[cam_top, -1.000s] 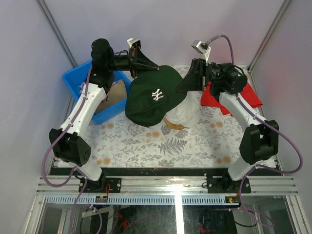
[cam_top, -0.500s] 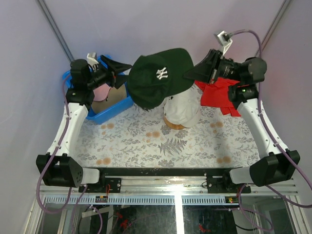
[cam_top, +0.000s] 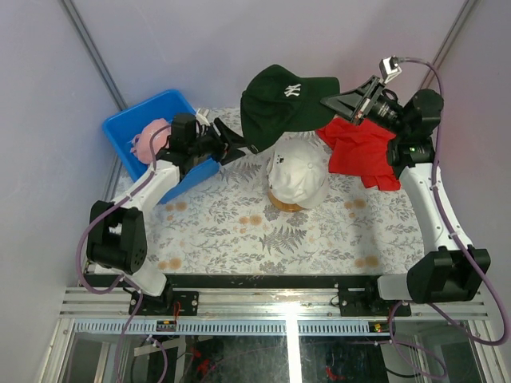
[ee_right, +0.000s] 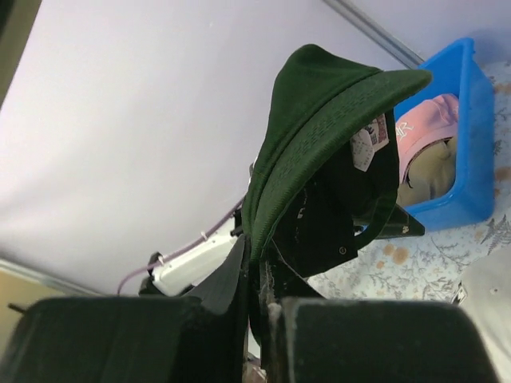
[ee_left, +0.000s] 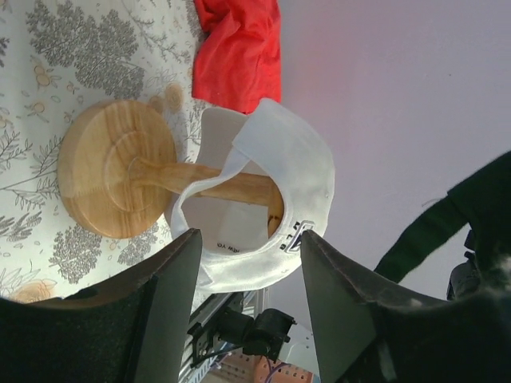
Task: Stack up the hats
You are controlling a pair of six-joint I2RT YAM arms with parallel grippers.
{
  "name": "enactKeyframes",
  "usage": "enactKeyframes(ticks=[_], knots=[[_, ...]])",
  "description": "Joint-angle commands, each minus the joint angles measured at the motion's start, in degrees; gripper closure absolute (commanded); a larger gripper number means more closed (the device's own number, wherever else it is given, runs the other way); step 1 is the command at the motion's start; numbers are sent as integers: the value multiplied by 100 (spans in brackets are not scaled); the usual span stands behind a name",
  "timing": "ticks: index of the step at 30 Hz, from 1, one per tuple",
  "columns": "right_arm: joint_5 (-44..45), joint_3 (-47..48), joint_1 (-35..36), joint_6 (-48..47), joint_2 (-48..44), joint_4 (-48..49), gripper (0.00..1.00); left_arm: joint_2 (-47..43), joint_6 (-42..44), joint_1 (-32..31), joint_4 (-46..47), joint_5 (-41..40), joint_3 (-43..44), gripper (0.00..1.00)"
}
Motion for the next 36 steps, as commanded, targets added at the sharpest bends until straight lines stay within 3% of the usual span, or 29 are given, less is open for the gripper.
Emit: enactKeyframes(ticks=[1, 8, 13, 21, 25, 29, 33, 36], knots=[[689, -164, -122, 837, -612, -46, 100, 72, -108, 40, 1270, 165, -299, 46], [1376, -1698, -494, 3705, -1190, 1620, 100, 379, -433, 43, 1873, 365, -265, 44], [1605, -1794, -509, 4605, -1263, 2009, 100, 447, -479, 109, 1930, 497, -268, 42], [1535, -1871, -544, 4461, -1359, 1779, 100, 513, -302, 180, 1659, 776, -481, 42], [1555, -1696, -545, 3729, -1404, 1072, 100, 317, -462, 172, 1755, 838, -371, 42], [1556, -1337, -544, 3257, -1147, 1086, 100, 57, -799, 178, 1998, 844, -272, 40], [1422, -781, -545, 2325, -975, 219, 100, 244, -552, 202, 1684, 815, -235, 37], [1355, -673, -544, 2085, -932, 9, 100, 513, -382, 220, 1626, 825, -285, 42]])
